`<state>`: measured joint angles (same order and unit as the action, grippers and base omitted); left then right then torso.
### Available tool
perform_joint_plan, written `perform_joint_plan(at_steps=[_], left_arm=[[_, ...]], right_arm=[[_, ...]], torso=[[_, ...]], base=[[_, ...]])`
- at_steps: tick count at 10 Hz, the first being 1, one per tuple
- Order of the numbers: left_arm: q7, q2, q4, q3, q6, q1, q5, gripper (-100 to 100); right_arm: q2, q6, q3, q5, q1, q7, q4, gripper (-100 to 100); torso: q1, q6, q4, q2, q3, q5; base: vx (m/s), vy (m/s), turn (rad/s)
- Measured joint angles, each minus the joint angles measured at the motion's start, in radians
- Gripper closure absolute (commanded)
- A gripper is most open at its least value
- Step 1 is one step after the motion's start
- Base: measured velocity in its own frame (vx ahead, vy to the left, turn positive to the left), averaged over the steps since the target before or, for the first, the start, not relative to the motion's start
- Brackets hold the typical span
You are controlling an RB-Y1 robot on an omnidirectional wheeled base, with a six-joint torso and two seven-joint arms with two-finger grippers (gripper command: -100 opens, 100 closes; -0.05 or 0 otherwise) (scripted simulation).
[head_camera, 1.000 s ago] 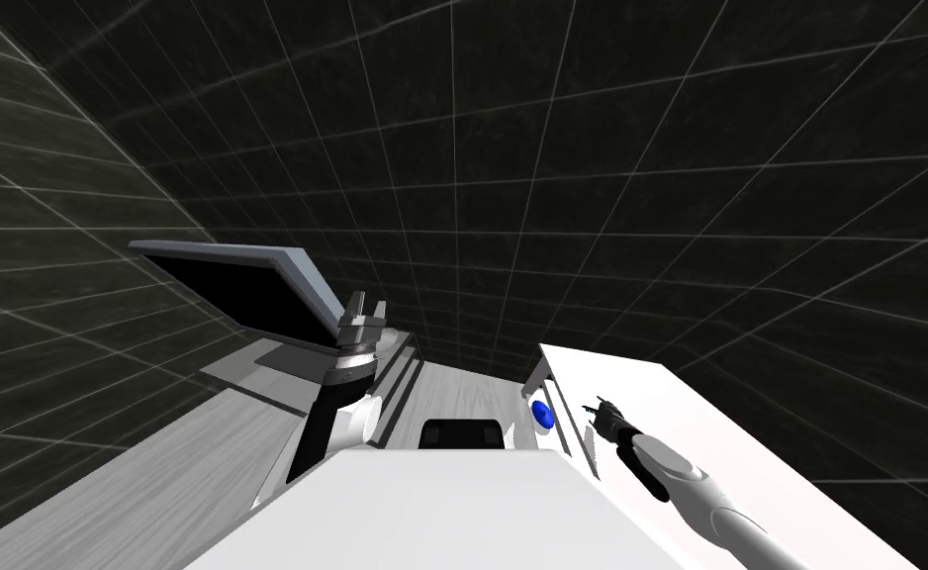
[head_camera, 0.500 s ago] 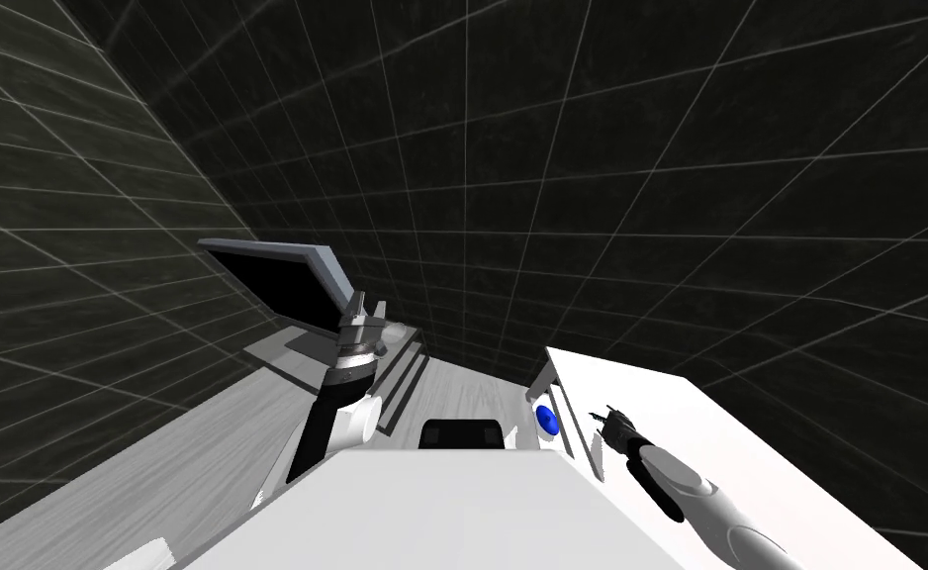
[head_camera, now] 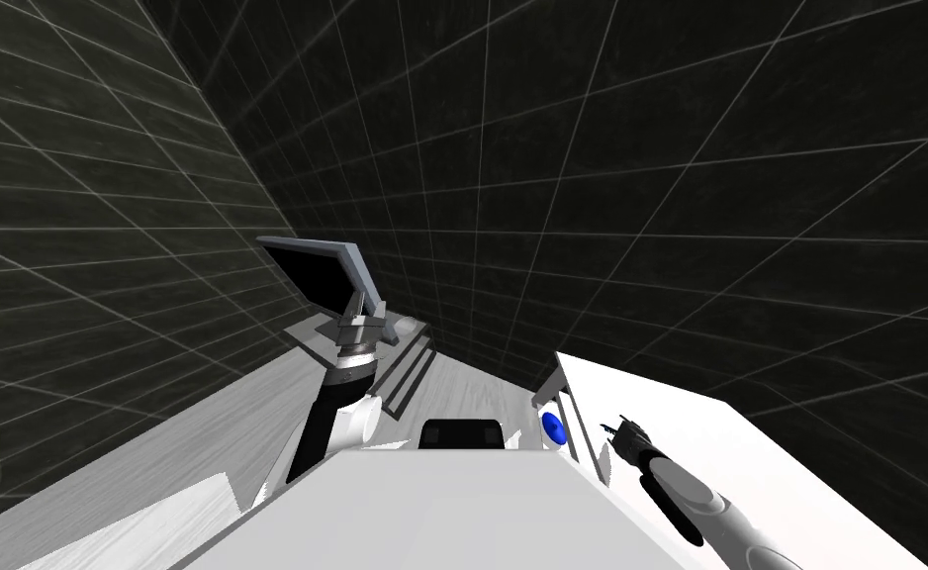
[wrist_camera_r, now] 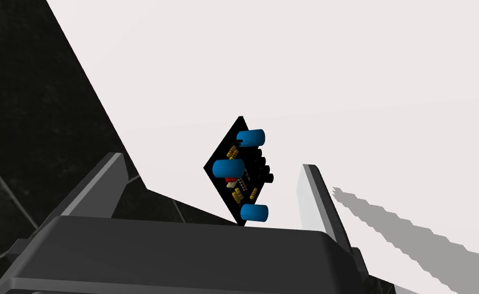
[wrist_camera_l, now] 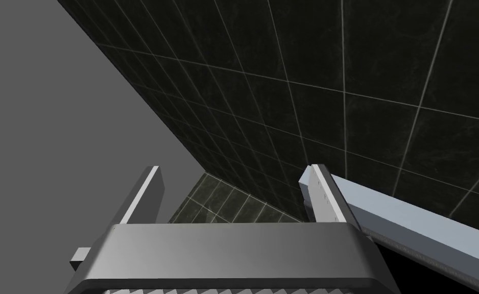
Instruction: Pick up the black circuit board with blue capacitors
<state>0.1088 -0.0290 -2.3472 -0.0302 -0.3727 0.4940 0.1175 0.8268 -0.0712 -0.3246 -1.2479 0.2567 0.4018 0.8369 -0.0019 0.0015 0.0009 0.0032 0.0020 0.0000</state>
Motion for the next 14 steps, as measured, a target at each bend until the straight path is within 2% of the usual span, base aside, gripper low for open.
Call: perform_joint_plan(at_steps=[1,2,3,4,5,6,7,8,12,13,14], left_arm=[[0.000,0.000,0.000,0.000,0.000,0.000,0.000,0],[0.000,0.000,0.000,0.000,0.000,0.000,0.000,0],[0.000,0.000,0.000,0.000,0.000,0.000,0.000,0],[0.000,0.000,0.000,0.000,0.000,0.000,0.000,0],[0.000,0.000,0.000,0.000,0.000,0.000,0.000,0],[0.000,0.000,0.000,0.000,0.000,0.000,0.000,0],[0.000,0.000,0.000,0.000,0.000,0.000,0.000,0],[0.000,0.000,0.000,0.000,0.000,0.000,0.000,0],[0.000,0.000,0.000,0.000,0.000,0.000,0.000,0],[0.000,0.000,0.000,0.000,0.000,0.000,0.000,0],[0.000,0.000,0.000,0.000,0.000,0.000,0.000,0]], right_arm=[[0.023,-0.049,-0.062,0.045,0.011,-0.032,0.016,-100],[0.010,-0.050,-0.058,0.049,0.018,-0.049,0.014,-100],[-0.007,-0.030,-0.021,0.011,0.022,-0.073,0.004,-100],[-0.008,-0.024,-0.009,-0.001,0.023,-0.079,0.003,-100],[-0.016,-0.019,0.016,-0.041,0.025,-0.085,-0.002,-100],[-0.030,-0.015,0.046,-0.108,0.035,-0.120,-0.013,-100],[-0.021,-0.025,0.031,-0.093,0.038,-0.138,-0.010,-100],[-0.020,-0.028,0.028,-0.089,0.038,-0.139,-0.009,100],[-0.019,-0.027,0.027,-0.091,0.039,-0.137,-0.010,100],[-0.019,-0.027,0.027,-0.091,0.039,-0.137,-0.010,0],[-0.019,-0.027,0.027,-0.091,0.039,-0.137,-0.010,100]], torso=[[0.000,-0.001,0.000,0.000,0.000,0.000],[0.000,0.000,0.000,0.000,0.000,-0.001],[0.000,0.001,-0.001,-0.001,-0.001,-0.001],[0.000,0.001,-0.001,-0.002,-0.002,-0.001],[0.000,0.001,-0.001,-0.003,-0.002,-0.001],[0.000,0.000,-0.001,-0.002,-0.001,-0.001],[-0.001,0.001,-0.001,-0.001,-0.001,-0.001],[-0.001,0.001,-0.001,-0.002,-0.001,-0.001],[-0.001,0.002,0.000,-0.002,-0.001,-0.002],[-0.001,0.002,0.000,-0.002,-0.001,-0.002],[-0.001,0.002,0.000,-0.002,-0.001,-0.002]], base=[[-0.042,-0.014,0.146],[-0.018,-0.007,0.010],[-0.003,0.001,-0.020],[0.000,0.000,0.000],[-0.031,-0.002,0.271],[-0.042,-0.014,0.153],[-0.016,-0.007,0.008],[0.000,0.000,0.000],[0.000,0.000,0.000],[0.000,0.000,0.000],[0.042,0.007,-0.349]])
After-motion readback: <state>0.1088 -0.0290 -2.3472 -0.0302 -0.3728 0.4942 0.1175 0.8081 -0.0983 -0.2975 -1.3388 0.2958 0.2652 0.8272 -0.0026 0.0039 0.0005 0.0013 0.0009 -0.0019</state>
